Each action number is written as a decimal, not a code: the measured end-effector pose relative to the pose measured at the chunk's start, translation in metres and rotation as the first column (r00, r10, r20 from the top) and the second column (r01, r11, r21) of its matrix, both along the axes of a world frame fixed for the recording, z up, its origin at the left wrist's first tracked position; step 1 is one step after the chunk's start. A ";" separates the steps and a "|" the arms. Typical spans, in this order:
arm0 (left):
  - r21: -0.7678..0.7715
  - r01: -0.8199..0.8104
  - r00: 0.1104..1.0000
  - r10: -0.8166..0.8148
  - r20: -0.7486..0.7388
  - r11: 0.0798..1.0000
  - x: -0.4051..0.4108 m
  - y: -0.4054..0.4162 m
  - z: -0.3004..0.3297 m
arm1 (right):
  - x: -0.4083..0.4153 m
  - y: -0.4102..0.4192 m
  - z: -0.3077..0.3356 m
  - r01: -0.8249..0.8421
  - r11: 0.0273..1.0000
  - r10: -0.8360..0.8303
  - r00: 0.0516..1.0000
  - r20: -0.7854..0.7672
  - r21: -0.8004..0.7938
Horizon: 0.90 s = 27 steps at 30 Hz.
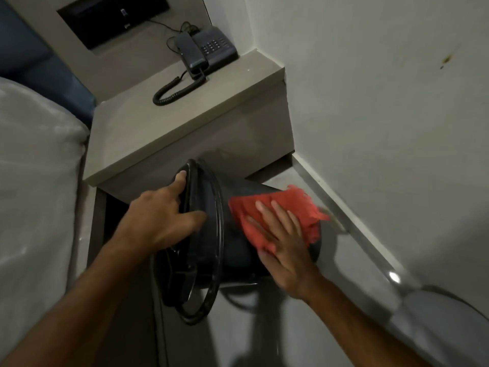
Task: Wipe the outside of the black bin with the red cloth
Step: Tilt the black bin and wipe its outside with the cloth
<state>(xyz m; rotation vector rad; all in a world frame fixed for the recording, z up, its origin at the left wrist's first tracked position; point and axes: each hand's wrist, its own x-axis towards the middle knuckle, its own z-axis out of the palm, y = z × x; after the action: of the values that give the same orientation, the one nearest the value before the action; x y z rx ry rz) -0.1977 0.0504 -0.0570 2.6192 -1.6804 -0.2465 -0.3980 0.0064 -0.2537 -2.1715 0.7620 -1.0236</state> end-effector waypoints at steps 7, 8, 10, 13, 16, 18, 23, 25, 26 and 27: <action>0.006 -0.009 0.998 0.009 0.061 1.000 -0.001 -0.011 0.001 | 0.009 -0.020 0.011 -0.061 0.972 0.007 0.973 -0.232 -0.227; 0.003 0.016 0.998 -0.016 0.068 1.000 -0.001 -0.012 0.000 | 0.029 -0.021 0.027 -0.078 0.961 0.023 0.978 -0.206 -0.266; 0.009 0.041 0.995 -0.041 0.088 0.999 0.001 -0.012 -0.001 | 0.056 -0.018 0.049 -0.083 0.943 0.021 0.981 -0.193 -0.321; 0.042 0.026 0.998 -0.029 0.062 0.999 0.010 -0.005 -0.002 | 0.044 -0.010 0.035 -0.152 0.907 0.056 0.968 -0.246 -0.393; 0.063 0.009 0.997 -0.014 0.078 0.998 0.015 0.003 -0.002 | 0.004 -0.003 -0.010 -0.217 0.861 0.049 0.935 -0.350 -0.460; 0.034 0.051 0.993 -0.054 0.108 0.998 0.012 -0.001 -0.003 | -0.018 -0.003 -0.035 -0.117 0.917 -0.032 0.932 -0.362 -0.381; 0.038 0.048 0.988 -0.053 0.144 0.998 -0.001 -0.005 0.001 | -0.040 -0.029 -0.047 0.293 0.948 -0.249 0.927 -0.282 0.124; 0.046 0.048 0.988 -0.055 0.143 0.998 -0.002 -0.004 0.001 | -0.029 -0.047 -0.036 0.384 0.852 -0.312 0.918 -0.244 0.355; 0.056 0.045 0.987 -0.054 0.152 0.997 -0.002 -0.005 0.002 | -0.020 -0.054 -0.027 0.408 0.840 -0.326 0.906 -0.270 0.356; 0.065 0.043 0.986 -0.053 0.159 0.997 -0.003 -0.005 0.002 | -0.009 -0.059 -0.017 0.417 0.852 -0.328 0.897 -0.297 0.317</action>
<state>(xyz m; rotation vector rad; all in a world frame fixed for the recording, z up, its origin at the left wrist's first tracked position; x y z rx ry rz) -0.2007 0.0451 -0.0548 2.7127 -1.8134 -0.0911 -0.4074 -0.0523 -0.2707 -1.8610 1.4172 -0.7253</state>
